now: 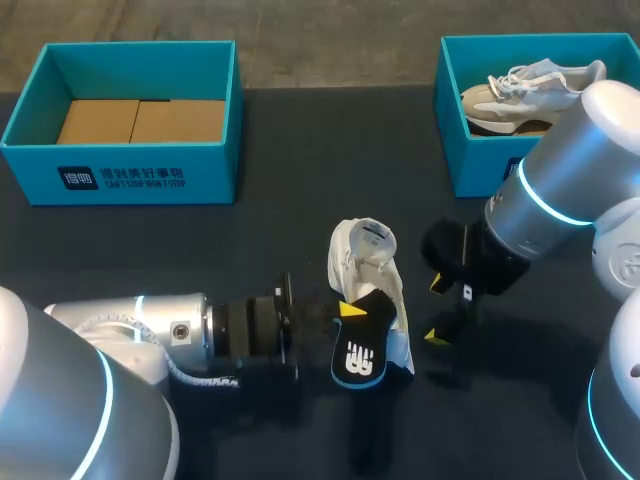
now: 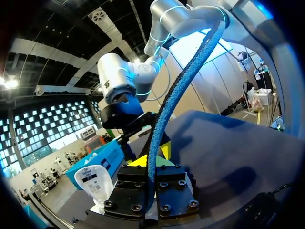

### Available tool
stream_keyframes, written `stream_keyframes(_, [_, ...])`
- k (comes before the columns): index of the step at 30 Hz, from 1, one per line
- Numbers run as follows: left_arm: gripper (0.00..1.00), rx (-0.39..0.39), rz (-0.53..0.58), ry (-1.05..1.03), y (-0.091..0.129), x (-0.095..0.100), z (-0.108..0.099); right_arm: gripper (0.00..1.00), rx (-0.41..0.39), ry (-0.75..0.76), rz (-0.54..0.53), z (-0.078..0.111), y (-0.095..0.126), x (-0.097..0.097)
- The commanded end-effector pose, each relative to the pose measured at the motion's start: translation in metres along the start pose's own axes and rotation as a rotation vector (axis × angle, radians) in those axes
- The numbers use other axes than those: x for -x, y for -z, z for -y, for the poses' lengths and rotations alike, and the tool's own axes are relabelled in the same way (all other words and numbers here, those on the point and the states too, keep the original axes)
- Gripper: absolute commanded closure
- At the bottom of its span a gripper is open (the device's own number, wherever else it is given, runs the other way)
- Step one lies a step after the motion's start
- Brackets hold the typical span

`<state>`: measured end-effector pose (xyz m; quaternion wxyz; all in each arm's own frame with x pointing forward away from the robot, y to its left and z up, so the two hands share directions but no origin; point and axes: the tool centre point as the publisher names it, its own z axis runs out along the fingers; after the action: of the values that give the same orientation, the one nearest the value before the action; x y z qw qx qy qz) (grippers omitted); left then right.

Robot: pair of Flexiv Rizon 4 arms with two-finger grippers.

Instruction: Take the shoe out of the shoebox, open the shoe tongue, remove and reinsert the insole, then place the shoe into the shoebox

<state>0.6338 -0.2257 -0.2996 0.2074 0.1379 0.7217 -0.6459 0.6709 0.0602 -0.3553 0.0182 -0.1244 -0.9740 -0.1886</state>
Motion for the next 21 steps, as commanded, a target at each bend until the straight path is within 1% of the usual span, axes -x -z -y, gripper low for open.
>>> stream_keyframes(1, [1.00,0.005,-0.002,0.003,-0.0026,0.0010,-0.0040,0.00,-0.001,0.000,0.003,0.0001,-0.0006,-0.0011])
stream_keyframes(8, [1.00,0.008,-0.009,0.007,-0.0019,0.0020,-0.0076,0.00,-0.001,0.000,0.003,0.0001,-0.0006,-0.0011])
stream_keyframes(13, [1.00,0.001,-0.016,-0.005,-0.0021,0.0035,-0.0045,0.00,-0.001,0.000,0.003,0.0001,-0.0006,-0.0011])
stream_keyframes(17, [1.00,0.011,-0.014,0.004,-0.0020,0.0061,-0.0115,0.00,-0.001,0.000,0.003,0.0001,-0.0006,-0.0011])
stream_keyframes(21, [1.00,-0.009,-0.018,0.000,-0.0030,0.0061,-0.0062,0.00,-0.001,0.000,0.003,0.0001,-0.0006,-0.0011])
